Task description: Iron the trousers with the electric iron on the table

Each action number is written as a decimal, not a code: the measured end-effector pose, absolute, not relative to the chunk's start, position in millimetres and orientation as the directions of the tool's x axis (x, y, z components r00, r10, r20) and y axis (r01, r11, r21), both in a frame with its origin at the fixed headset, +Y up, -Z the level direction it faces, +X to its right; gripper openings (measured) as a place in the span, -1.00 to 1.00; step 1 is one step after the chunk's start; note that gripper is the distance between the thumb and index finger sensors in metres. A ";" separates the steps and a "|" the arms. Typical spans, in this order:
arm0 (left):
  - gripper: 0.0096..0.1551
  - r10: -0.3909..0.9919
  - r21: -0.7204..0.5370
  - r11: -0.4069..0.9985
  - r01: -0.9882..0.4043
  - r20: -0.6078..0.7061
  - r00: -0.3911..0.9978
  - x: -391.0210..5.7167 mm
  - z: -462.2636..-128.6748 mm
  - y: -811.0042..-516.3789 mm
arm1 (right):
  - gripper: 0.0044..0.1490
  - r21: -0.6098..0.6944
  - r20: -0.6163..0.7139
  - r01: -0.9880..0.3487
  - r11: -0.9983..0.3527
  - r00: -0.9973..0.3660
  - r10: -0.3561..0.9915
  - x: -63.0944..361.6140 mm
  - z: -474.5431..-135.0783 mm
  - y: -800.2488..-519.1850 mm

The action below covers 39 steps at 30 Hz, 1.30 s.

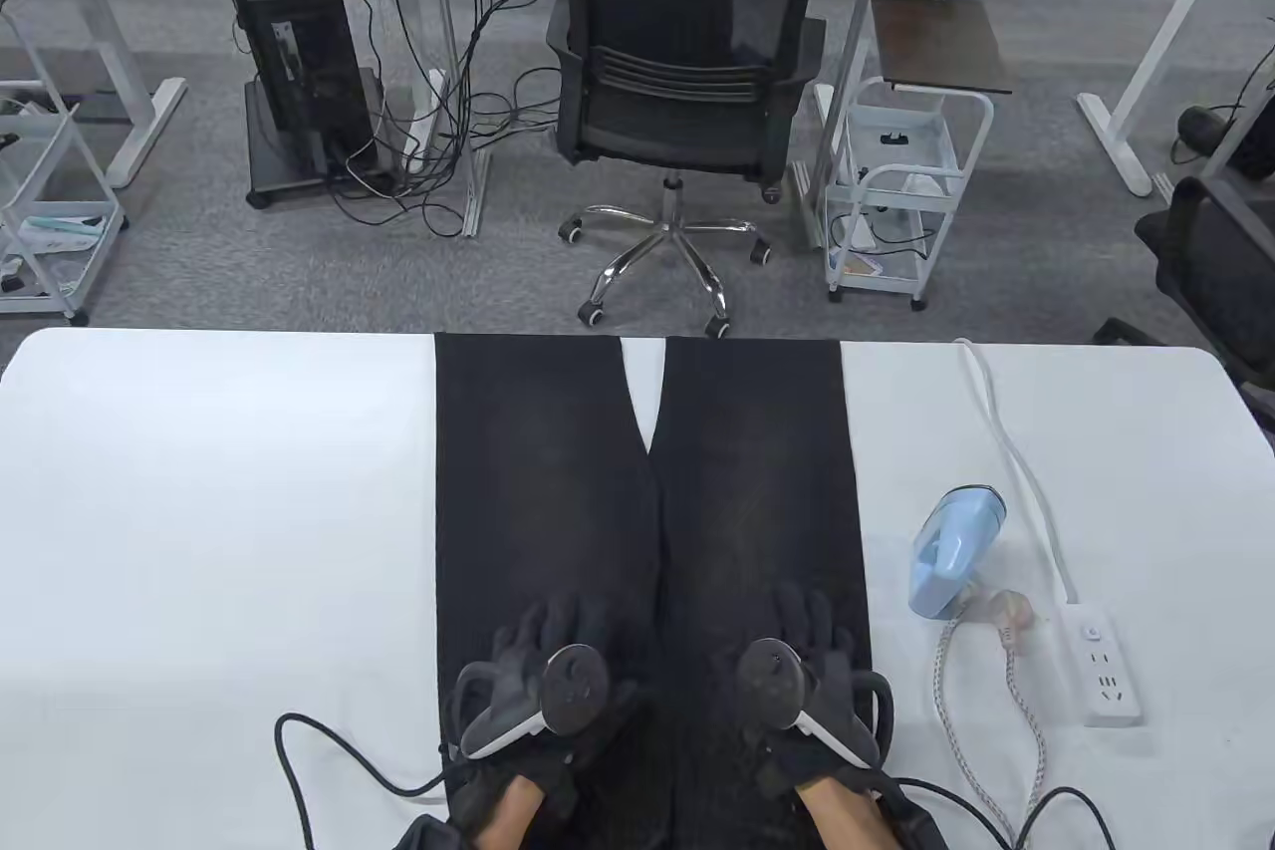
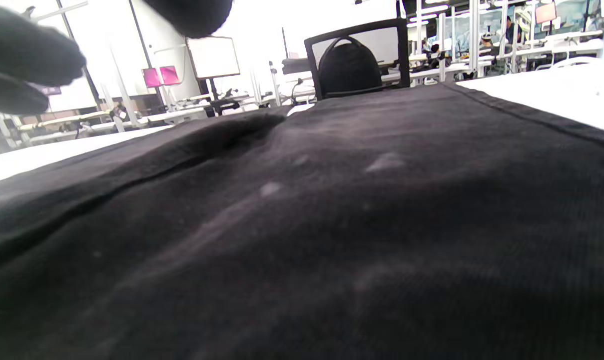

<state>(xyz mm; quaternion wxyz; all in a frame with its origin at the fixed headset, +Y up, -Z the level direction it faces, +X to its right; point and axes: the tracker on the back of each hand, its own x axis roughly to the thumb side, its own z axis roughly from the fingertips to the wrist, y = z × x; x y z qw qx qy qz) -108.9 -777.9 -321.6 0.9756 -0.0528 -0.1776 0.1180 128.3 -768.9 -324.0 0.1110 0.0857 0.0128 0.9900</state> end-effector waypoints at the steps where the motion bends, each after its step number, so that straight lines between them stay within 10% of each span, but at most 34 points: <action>1: 0.11 0.250 -0.147 0.966 -0.212 0.334 0.909 -108.9 -321.4 -778.1 | 0.03 0.045 0.165 -0.228 -0.973 -0.959 0.232 128.9 -323.9 -768.3; 19: 0.12 0.273 -0.137 0.961 -0.239 0.352 0.895 -110.4 -320.0 -771.4 | 0.03 -0.003 0.189 -0.226 -0.974 -0.957 0.221 125.7 -319.4 -763.4; 25: 0.12 0.298 -0.114 0.955 -0.275 0.362 0.884 -113.6 -316.6 -764.8 | 0.01 -0.144 0.202 -0.327 -0.934 -0.934 0.296 136.4 -304.5 -708.7; 32: 0.12 0.320 -0.114 0.947 -0.299 0.369 0.873 -114.8 -315.6 -761.5 | -0.02 -0.314 0.052 -0.316 -0.895 -0.947 0.316 221.9 -311.7 -605.1; 39: 0.12 0.328 -0.132 0.945 -0.300 0.380 0.865 -112.7 -315.3 -763.1 | -0.07 -0.233 -0.238 -0.229 -0.945 -0.929 0.283 317.8 -360.3 -635.4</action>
